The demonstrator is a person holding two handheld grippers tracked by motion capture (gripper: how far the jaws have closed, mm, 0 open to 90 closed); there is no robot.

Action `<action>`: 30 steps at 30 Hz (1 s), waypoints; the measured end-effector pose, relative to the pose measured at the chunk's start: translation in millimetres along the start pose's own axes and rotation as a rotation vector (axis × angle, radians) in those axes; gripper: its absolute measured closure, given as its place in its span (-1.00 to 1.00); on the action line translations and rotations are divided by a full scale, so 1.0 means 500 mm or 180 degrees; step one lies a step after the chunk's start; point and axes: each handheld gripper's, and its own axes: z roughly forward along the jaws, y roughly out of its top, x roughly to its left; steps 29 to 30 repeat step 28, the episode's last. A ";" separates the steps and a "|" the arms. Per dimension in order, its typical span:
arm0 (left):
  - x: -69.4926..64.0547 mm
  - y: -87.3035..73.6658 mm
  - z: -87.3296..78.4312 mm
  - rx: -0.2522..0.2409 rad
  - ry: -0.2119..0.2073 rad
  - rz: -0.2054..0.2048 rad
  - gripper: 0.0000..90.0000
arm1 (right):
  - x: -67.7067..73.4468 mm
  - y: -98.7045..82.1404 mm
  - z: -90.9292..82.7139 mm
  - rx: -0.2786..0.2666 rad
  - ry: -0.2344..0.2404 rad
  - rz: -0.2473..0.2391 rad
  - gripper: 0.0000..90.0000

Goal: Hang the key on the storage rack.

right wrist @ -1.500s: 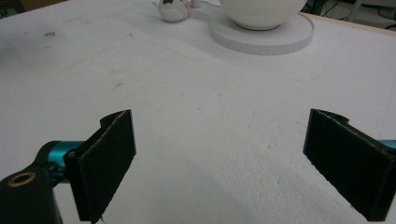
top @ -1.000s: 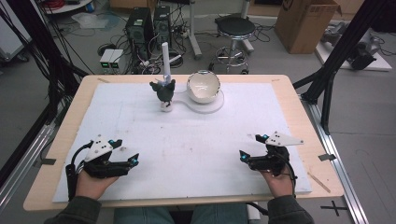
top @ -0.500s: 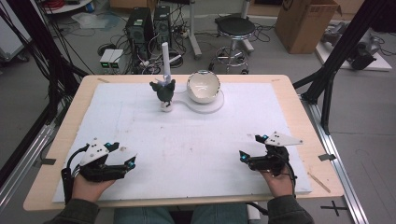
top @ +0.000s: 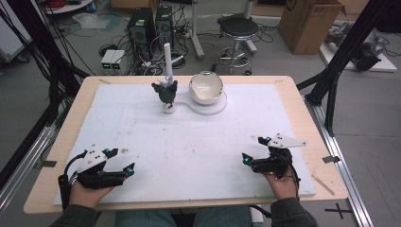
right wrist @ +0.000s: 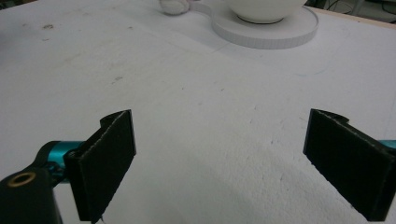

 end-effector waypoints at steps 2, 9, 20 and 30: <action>0.000 -0.002 -0.002 0.0000 0.0007 -0.0010 -0.55 | 0.001 0.000 0.000 0.0012 0.0010 0.0016 -0.81; 0.001 -0.012 -0.011 -0.0001 0.0031 -0.0021 -0.56 | -0.001 -0.002 0.001 0.0018 0.0008 -0.0004 -0.81; 0.000 -0.019 -0.021 -0.0041 0.0043 -0.0011 -0.56 | 0.001 -0.001 0.005 0.0042 0.0028 -0.0029 -0.81; 0.003 -0.021 -0.021 -0.0075 0.0017 -0.0008 -0.56 | 0.000 -0.004 0.002 0.0043 0.0026 -0.0021 -0.81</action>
